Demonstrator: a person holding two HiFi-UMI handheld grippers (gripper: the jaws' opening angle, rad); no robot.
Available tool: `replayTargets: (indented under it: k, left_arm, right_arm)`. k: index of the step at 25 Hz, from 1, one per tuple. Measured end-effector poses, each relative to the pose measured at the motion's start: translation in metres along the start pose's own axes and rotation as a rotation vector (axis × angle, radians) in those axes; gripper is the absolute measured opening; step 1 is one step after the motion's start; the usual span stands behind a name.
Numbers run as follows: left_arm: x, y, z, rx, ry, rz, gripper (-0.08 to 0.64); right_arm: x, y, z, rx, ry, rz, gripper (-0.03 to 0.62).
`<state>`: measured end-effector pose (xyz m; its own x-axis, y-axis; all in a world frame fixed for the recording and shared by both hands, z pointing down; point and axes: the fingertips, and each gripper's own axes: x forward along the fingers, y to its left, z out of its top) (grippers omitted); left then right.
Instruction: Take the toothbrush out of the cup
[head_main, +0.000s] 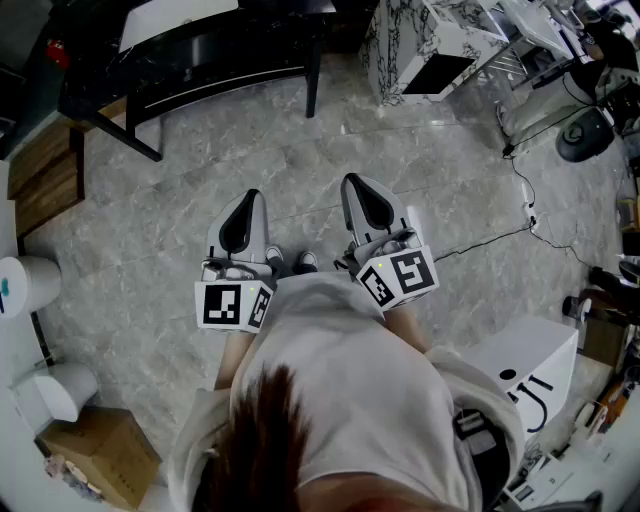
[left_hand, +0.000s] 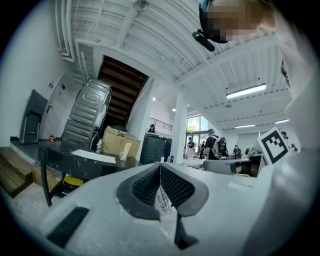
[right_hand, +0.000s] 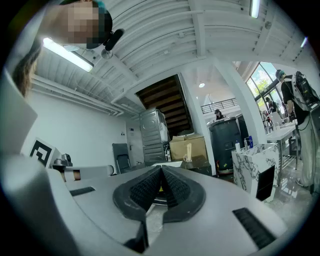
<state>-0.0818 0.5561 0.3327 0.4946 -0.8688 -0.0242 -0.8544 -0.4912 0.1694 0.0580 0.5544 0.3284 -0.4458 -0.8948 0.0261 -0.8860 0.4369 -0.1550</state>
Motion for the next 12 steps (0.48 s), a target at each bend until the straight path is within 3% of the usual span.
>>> replayTargets:
  k: [12]
  left_arm:
    - [-0.008, -0.0046, -0.0015, 0.004, 0.015, -0.023, 0.015]
  right_arm:
    - [-0.007, 0.0056, -0.0016, -0.021, 0.007, 0.001, 0.015]
